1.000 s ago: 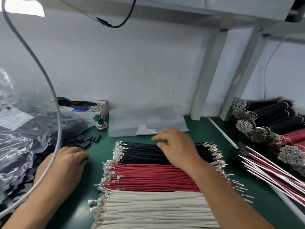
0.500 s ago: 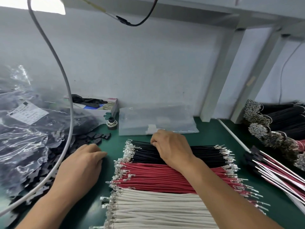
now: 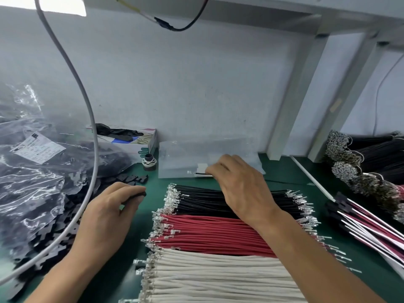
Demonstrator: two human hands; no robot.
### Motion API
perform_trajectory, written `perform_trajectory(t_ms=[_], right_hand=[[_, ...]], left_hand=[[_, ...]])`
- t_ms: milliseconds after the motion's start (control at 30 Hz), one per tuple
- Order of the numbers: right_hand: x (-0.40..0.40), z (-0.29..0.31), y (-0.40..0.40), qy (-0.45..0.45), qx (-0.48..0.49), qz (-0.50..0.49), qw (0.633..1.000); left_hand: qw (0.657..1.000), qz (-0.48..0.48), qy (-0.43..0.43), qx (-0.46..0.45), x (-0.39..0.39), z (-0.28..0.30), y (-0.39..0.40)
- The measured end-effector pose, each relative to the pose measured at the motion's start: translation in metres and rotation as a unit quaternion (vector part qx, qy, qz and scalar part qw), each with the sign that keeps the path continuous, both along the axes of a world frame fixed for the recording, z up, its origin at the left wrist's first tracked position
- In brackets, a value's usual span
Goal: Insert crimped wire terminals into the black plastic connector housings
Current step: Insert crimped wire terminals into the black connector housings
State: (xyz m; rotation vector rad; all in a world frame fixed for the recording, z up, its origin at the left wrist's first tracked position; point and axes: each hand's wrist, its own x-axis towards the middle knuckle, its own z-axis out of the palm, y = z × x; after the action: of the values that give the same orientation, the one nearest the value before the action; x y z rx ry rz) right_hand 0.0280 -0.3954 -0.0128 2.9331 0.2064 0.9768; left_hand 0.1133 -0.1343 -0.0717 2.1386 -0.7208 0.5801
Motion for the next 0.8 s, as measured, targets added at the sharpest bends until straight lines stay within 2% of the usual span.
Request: perform_trajectory(t_ms=[100,167,267,400,600,700,800], right_hand=[[-0.025,-0.005,0.010,-0.085,-0.005,0.028,0.996],[-0.042,-0.019,0.017,-0.113,0.019,0.032,0.993],[-0.052,-0.034,0.020,-0.110,0.066,0.021,0.991],[-0.049,-0.037,0.017,-0.094,0.111,0.030,0.989],[-0.050,-0.036,0.019,-0.089,0.178,0.047,0.979],[-0.052,-0.034,0.023,-0.108,0.158,0.055,0.980],[-0.055,-0.026,0.028,-0.148,0.077,0.049,0.985]], left_hand=[[0.980,-0.063,0.126,-0.137,-0.005,0.000,-0.004],[0.941,-0.116,0.221,-0.229,-0.010,0.003,-0.006],[0.891,-0.151,0.293,-0.313,-0.015,0.008,-0.009],[0.861,-0.185,0.336,-0.334,-0.023,0.012,-0.011],[0.867,-0.192,0.335,-0.317,-0.029,0.017,-0.012],[0.874,-0.196,0.335,-0.291,-0.032,0.017,-0.012],[0.887,-0.217,0.312,-0.263,-0.034,0.014,-0.013]])
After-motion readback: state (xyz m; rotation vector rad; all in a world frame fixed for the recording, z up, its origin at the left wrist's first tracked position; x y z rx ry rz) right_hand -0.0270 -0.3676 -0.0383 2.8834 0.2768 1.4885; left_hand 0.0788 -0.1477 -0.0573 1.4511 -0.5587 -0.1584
